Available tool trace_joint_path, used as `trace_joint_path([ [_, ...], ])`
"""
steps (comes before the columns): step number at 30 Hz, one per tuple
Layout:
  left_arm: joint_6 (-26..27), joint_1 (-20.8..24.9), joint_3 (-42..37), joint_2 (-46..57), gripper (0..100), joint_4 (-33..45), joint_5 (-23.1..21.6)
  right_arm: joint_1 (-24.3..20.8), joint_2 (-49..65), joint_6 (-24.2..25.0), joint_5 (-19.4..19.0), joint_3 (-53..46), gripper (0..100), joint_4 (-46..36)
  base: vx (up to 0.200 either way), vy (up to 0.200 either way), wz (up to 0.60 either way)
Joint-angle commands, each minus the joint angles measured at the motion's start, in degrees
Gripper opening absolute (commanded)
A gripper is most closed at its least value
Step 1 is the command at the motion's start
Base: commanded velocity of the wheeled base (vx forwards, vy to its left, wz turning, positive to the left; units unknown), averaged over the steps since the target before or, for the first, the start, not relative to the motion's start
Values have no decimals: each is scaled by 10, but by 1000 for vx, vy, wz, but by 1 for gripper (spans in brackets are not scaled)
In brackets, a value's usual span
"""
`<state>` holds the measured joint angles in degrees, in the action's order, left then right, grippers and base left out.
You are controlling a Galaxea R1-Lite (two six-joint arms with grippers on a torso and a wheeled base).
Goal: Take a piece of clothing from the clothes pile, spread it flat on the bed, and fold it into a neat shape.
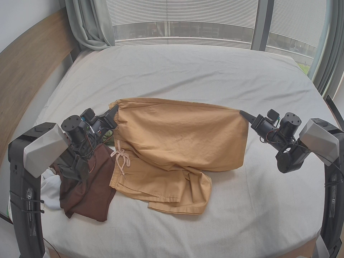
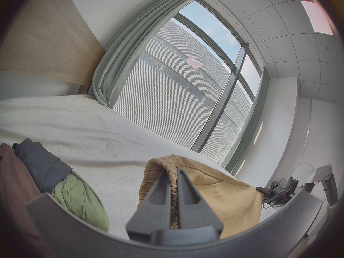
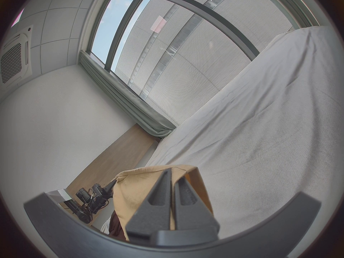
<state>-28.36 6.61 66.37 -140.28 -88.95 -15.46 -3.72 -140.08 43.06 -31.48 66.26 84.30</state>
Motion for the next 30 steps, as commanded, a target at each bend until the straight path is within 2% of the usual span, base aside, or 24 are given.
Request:
trace_joint_path([
  [1,-1,-2,30,-33,0,0,0,0,-23,0,0,27,0,-9,0,0,0],
  [12,-17,1,60,-54,0,2,1,0,-25,-1,0,47,0,-22,0,0,0],
  [13,-18,1,60,-54,100,3,1,0,-27,-1,0,48,0,-22,0,0,0],
  [14,-18,1,60,-54,100,4,1,1,-30,-1,1,51,0,-22,0,0,0],
  [15,-18,1,62,-54,100,4,-1,1,-34,-1,1,58,100,-23,0,0,0],
  [23,-61,0,90,-40,100,20,2,1,-43,-3,6,52,100,-14,0,0,0],
  [27,-62,0,82,-38,100,26,3,-7,-24,-5,5,-5,100,10,0,0,0],
  [30,-61,1,65,-37,100,44,13,-30,8,-20,5,-83,100,32,0,0,0],
])
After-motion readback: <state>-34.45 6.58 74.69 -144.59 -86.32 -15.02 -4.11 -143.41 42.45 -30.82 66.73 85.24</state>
